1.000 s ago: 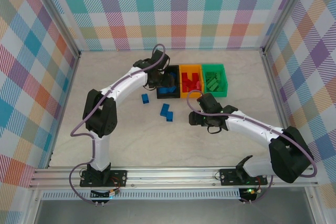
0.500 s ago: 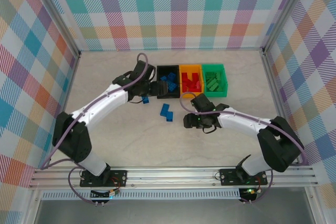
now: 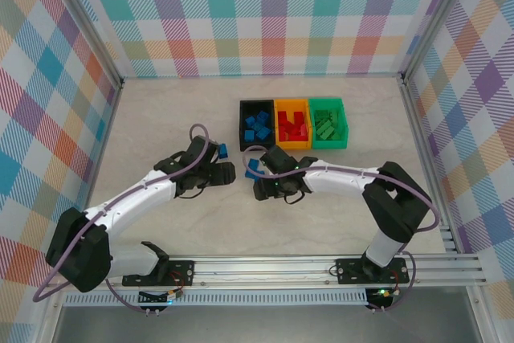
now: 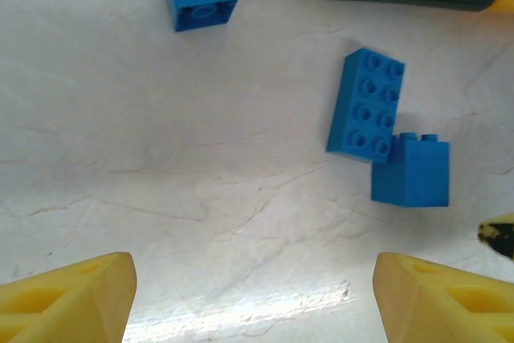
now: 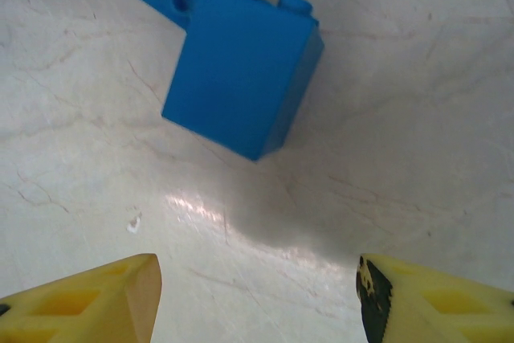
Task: Sort the legos into containers by color
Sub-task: Pick up the lego from the center of the table.
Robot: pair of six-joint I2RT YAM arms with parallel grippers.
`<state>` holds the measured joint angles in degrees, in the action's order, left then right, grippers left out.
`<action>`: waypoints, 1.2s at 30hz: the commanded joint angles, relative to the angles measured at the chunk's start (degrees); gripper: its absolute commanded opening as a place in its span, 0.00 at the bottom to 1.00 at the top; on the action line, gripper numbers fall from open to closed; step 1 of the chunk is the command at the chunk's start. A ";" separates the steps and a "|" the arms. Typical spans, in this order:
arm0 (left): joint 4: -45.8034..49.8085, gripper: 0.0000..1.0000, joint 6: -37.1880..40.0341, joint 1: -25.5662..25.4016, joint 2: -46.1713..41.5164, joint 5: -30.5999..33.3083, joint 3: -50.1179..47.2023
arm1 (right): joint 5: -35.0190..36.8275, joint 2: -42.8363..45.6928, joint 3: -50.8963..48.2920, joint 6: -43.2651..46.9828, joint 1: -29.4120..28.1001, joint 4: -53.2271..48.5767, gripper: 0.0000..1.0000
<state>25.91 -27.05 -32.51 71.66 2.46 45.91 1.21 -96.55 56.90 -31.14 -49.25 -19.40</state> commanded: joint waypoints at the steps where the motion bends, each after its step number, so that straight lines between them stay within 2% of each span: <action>1: -2.51 0.77 -2.98 -0.27 -2.06 1.00 -2.78 | 1.10 -1.87 3.16 -1.20 -0.27 -1.02 0.66; 14: -3.98 0.77 -2.96 -0.45 -2.58 -0.79 -4.70 | 5.90 -12.94 15.29 -3.63 -0.52 -6.99 0.64; 15: -3.70 0.77 -2.73 -0.45 -2.77 -0.92 -4.65 | 6.06 -13.32 15.26 -3.88 -0.49 -6.74 0.62; 19: -2.67 0.77 -2.47 -0.45 -3.32 -0.58 -4.43 | 5.71 -14.03 15.18 -3.60 -0.56 -6.64 0.39; 22: -2.73 0.77 -2.72 -0.45 -3.85 -0.49 -4.87 | 6.40 -12.79 14.49 -3.02 -0.54 -6.98 0.31; 26: -3.27 0.77 -3.00 -0.45 -3.73 -0.75 -5.30 | 8.46 -9.97 14.99 -1.30 -0.40 -8.12 0.31; 32: -4.27 0.77 -3.30 -0.60 -2.19 -2.55 -4.93 | 12.58 -8.12 21.93 3.45 0.89 -10.68 0.32; 36: -3.64 0.77 -3.55 -0.97 -2.60 -2.92 -4.24 | 11.04 -9.12 27.80 5.07 4.07 -10.33 0.33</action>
<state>22.31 -30.24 -32.64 69.17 0.49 41.23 11.40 -107.15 80.66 -28.91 -47.51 -29.34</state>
